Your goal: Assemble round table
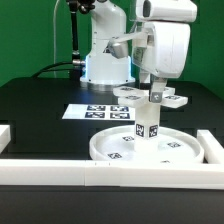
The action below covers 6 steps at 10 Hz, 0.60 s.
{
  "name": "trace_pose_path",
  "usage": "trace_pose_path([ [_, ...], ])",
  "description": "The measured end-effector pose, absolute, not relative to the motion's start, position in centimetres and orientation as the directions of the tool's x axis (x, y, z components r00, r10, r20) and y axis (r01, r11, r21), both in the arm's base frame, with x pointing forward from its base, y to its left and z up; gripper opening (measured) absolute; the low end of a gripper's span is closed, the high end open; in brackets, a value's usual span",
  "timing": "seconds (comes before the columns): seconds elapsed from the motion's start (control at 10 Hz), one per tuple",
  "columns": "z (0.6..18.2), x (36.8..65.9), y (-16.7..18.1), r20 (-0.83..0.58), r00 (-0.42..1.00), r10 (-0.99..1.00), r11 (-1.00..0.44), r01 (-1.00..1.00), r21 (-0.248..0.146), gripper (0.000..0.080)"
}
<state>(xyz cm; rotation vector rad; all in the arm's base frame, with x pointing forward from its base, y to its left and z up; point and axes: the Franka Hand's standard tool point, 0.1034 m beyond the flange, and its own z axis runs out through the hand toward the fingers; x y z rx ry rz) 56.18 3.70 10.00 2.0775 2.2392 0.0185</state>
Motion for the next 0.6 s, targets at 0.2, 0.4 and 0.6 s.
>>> trace_pose_path([
  [0.2,10.0,56.19,3.44,-0.056,-0.069,0.996,0.072,0.995,0.068,0.0442],
  [0.4,10.0,56.19,3.44,-0.053,-0.031,0.998,0.035,0.997,0.07,0.0442],
  [0.6,9.99,56.13,3.45,-0.044,0.096,0.994,-0.092,0.993,0.069,0.0442],
])
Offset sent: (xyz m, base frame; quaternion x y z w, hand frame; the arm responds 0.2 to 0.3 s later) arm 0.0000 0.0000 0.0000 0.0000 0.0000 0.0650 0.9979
